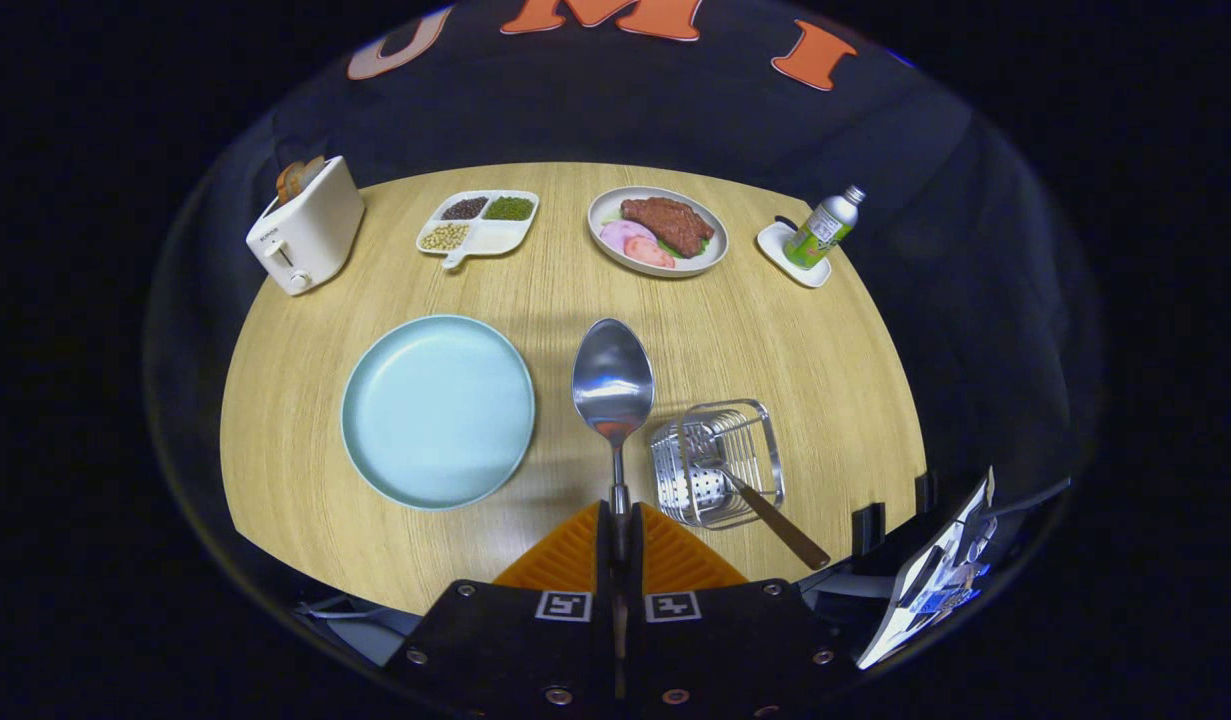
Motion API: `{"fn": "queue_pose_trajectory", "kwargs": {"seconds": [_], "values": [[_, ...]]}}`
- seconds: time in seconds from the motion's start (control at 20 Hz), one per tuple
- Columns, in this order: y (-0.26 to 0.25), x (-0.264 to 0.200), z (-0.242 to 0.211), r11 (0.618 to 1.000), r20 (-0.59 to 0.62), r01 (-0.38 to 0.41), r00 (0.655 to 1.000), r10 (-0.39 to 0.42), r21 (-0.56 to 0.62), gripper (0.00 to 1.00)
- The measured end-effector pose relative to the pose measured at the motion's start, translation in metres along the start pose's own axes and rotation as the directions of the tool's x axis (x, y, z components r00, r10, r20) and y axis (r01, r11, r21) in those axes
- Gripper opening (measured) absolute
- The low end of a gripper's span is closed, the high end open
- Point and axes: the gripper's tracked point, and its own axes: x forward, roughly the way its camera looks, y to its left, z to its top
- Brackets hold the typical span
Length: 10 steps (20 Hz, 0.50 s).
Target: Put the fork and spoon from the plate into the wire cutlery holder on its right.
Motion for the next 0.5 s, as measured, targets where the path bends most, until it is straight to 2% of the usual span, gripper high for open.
{"fn": "queue_pose_trajectory", "kwargs": {"seconds": [0.5], "values": [[-0.047, 0.014, -0.035, 1.000, -0.145, -0.007, 0.989, 0.006, -0.002, 0.05]]}}
